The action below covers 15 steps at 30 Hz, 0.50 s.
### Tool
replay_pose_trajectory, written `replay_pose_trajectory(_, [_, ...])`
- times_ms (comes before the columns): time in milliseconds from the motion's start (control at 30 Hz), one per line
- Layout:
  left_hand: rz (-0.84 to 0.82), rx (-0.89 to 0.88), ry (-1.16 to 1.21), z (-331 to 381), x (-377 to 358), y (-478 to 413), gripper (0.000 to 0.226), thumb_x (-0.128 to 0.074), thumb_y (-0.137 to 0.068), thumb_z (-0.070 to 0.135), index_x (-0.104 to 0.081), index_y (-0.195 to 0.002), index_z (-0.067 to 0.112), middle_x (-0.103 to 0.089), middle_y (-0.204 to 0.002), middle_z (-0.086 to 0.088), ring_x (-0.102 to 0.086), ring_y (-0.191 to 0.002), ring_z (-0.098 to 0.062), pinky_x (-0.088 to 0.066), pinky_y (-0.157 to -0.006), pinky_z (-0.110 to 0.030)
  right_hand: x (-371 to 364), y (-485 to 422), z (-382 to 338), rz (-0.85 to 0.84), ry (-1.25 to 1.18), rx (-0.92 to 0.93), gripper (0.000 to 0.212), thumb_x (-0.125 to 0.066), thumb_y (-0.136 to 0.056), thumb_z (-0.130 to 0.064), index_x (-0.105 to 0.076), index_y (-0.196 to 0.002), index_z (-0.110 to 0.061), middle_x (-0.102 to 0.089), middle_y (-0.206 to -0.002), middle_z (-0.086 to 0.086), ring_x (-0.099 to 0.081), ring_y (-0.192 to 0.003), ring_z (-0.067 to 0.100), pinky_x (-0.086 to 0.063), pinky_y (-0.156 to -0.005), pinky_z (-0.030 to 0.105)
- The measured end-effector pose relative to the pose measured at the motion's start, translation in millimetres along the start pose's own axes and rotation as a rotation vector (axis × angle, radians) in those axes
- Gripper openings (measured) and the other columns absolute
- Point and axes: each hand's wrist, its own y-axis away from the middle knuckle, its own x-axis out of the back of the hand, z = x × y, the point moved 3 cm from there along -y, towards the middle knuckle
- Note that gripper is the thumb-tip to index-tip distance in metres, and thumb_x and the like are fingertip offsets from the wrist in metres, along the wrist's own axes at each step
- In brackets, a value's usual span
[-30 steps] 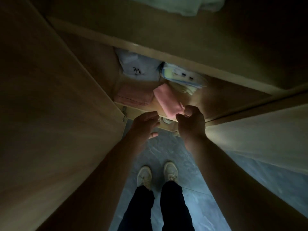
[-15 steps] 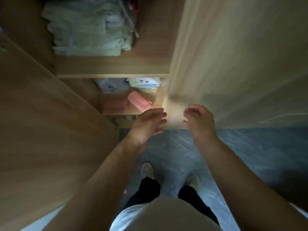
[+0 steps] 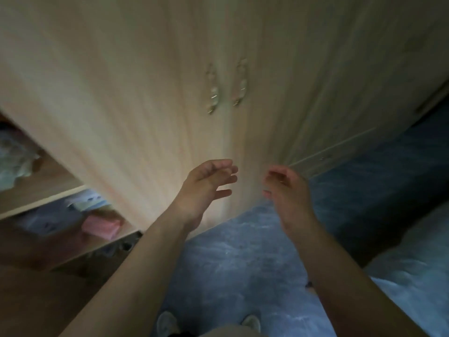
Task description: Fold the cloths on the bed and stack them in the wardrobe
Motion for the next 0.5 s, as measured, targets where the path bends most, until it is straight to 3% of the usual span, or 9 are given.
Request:
replay_pose_trajectory(200, [-0.208,-0.137,-0.021,56,-157,-32,0.02,-0.059,-0.101,0.007,-0.069,-0.118,0.01,-0.076,-0.12,-0.011,-0.072,-0.112,-0.026,-0.053,-0.104,-0.054,151,-31,-57,0.206,-0.091,0.172,0.019,-0.067,-0.093,-0.006,-0.07,-0.098,-0.024,-0.074,-0.095,0.0,-0.066,-0.085,0.015,-0.058,-0.081,0.036])
replay_pose_trajectory(500, [-0.451,-0.226,-0.05,96,-332,-96,0.017,-0.059,-0.101,0.005,-0.072,-0.109,0.013,-0.077,-0.114,-0.009,-0.071,-0.115,-0.028,-0.056,-0.097,-0.048,308,-85,-109,0.465,-0.166,0.33,0.018,-0.071,-0.092,-0.007,-0.071,-0.105,-0.019,-0.076,-0.095,-0.002,-0.07,-0.09,0.013,-0.06,-0.085,0.037])
